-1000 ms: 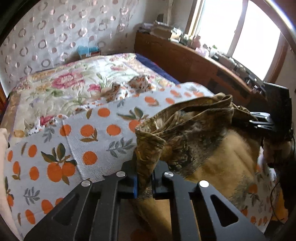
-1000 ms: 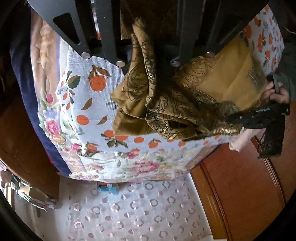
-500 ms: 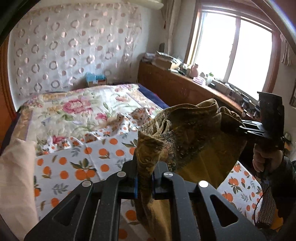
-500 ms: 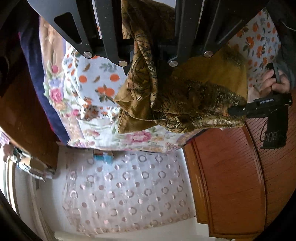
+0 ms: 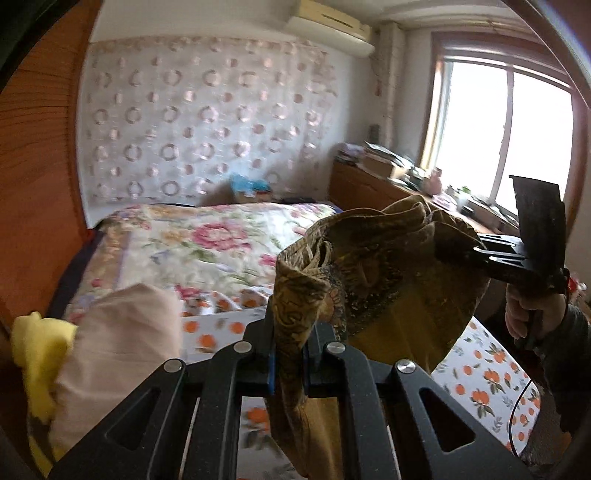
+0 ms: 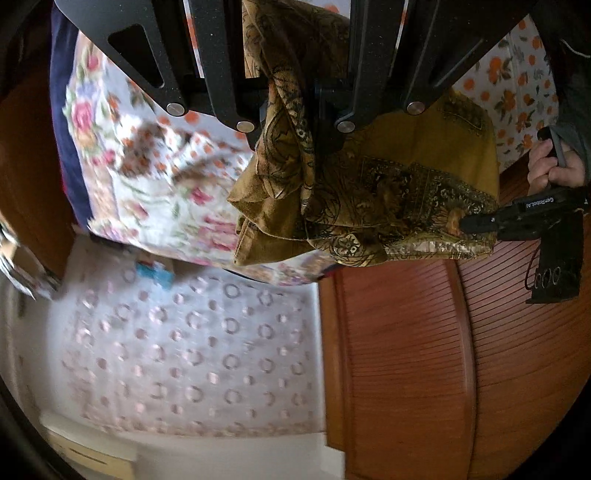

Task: Fold small clothes
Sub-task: 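Lift the folded bundle with both grippers and carry it toward the beige cloth, then lower the bundle beside the beige cloth and open both grippers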

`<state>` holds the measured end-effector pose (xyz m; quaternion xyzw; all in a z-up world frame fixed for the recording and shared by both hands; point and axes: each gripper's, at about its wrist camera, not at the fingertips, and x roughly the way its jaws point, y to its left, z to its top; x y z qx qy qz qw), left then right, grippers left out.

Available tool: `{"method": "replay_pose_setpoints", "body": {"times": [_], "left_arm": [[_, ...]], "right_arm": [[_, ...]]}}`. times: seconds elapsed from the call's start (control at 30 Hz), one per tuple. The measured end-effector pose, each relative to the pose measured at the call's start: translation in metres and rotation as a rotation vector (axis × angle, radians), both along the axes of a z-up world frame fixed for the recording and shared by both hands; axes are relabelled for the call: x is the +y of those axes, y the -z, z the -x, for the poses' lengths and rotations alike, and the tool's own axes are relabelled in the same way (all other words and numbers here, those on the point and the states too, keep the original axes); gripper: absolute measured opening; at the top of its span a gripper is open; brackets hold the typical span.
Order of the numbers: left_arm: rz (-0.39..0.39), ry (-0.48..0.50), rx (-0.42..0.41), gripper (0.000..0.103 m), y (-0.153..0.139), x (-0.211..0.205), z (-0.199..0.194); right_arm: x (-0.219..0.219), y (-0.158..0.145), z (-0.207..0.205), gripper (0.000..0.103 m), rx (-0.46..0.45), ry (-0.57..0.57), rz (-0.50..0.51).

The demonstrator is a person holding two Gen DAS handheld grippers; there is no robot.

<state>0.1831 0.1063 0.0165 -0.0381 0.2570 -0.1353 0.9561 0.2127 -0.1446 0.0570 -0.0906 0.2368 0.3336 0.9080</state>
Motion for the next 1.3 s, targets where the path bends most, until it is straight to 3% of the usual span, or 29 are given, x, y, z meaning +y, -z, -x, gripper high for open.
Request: {"method": "replay_pose_setpoints", "body": {"times": [0.27, 0.43, 0.73, 0.9, 0.97, 1.03, 1.17, 1.3], "left_arm": [[0.018, -0.174, -0.057, 0.01, 0.0, 0.064, 0.021], [0.061, -0.281, -0.076, 0.01, 0.009, 0.099, 0.041], [0.103, -0.421, 0.02, 0.01, 0.053, 0.142, 0.056], [0.08, -0.475, 0.091, 0.01, 0.081, 0.154, 0.052], [0.076, -0.492, 0.124, 0.01, 0.091, 0.157, 0.049], [0.068, -0.5, 0.139, 0.01, 0.096, 0.16, 0.046], [0.074, -0.515, 0.147, 0.01, 0.102, 0.165, 0.049], [0.059, -0.529, 0.155, 0.013, 0.099, 0.17, 0.051]], "right_arm": [[0.064, -0.018, -0.044, 0.012, -0.05, -0.176, 0.03], [0.119, -0.03, -0.074, 0.012, -0.105, -0.301, 0.107], [0.209, -0.021, -0.127, 0.013, -0.123, -0.483, 0.184], [0.25, -0.003, -0.154, 0.015, -0.036, -0.479, 0.159], [0.261, -0.001, -0.162, 0.024, -0.012, -0.446, 0.15], [0.261, -0.002, -0.168, 0.053, -0.01, -0.401, 0.126], [0.26, 0.003, -0.157, 0.057, -0.01, -0.38, 0.053], [0.262, 0.043, -0.154, 0.057, 0.064, -0.399, 0.11]]}}
